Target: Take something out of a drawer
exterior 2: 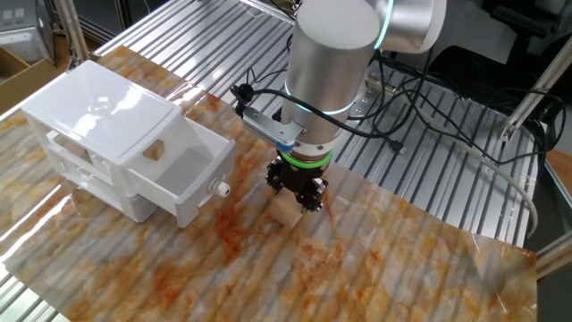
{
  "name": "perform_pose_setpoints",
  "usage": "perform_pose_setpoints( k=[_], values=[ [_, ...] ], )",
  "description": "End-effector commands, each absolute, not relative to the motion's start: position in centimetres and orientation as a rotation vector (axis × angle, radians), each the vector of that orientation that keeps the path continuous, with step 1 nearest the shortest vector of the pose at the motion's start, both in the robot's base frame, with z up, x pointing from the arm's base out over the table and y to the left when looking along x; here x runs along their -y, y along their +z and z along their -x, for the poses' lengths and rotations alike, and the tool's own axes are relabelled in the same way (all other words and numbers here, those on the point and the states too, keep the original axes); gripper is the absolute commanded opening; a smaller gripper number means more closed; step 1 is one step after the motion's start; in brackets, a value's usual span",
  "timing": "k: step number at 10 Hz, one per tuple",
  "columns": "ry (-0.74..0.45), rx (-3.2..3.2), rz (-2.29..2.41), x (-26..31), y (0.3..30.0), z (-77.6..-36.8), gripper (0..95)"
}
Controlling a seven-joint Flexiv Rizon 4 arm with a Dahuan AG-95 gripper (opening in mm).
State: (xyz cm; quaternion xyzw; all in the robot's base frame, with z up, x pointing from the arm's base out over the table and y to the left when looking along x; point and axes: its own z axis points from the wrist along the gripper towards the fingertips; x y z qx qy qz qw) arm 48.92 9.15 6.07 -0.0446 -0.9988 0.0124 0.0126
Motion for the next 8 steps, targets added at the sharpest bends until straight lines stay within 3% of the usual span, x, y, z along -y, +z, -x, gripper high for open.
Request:
perform_pose_setpoints(
  k=[1,3,4,5,8],
  values=[
    [0.035,3.11,0.224,-9.1,6.0,-48.8,57.0],
    [-0.004,3.102,0.315,-9.2,6.1,-48.7,95.0],
    [-0.007,3.1,0.325,-9.2,6.1,-48.7,95.0],
    [-0.002,3.092,0.317,-9.3,6.3,-48.7,76.0],
    [0.04,3.057,0.313,-9.5,8.7,-48.4,76.0]
  ],
)
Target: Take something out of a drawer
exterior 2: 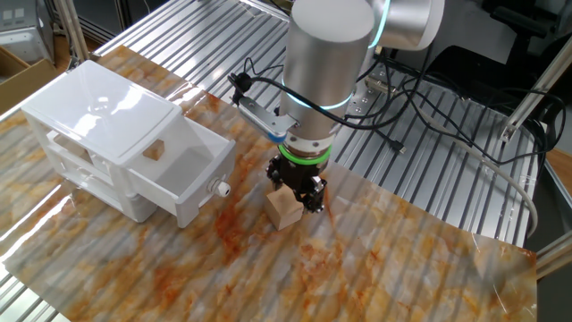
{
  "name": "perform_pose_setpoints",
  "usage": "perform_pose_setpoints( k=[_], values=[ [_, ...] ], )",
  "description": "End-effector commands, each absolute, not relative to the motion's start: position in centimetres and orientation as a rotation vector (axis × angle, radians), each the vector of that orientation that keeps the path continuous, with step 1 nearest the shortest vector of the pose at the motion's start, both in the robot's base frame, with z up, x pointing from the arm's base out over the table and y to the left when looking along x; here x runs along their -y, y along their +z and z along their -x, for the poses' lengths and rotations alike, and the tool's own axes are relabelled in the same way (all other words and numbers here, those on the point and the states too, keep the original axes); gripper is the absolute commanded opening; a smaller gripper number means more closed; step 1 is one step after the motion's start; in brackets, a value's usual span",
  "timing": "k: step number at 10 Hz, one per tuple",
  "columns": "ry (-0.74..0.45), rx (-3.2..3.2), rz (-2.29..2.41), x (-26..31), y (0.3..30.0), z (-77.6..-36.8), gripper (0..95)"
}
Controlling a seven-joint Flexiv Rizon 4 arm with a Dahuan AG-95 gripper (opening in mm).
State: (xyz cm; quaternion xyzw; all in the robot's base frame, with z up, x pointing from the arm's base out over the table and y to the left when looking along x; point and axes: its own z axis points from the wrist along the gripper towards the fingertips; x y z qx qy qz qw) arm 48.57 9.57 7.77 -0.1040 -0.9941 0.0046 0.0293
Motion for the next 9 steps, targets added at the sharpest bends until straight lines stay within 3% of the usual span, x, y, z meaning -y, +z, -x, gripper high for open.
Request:
perform_pose_setpoints(
  k=[1,5,6,9],
  values=[
    [0.065,3.052,0.324,-9.6,9.8,-48.1,76.0],
    [0.097,3.018,0.314,-9.1,12.5,-47.7,76.0],
    [0.098,3.005,0.297,-8.6,13.2,-47.6,57.0],
    [0.102,2.984,0.264,-7.6,14.1,-47.6,57.0]
  ],
)
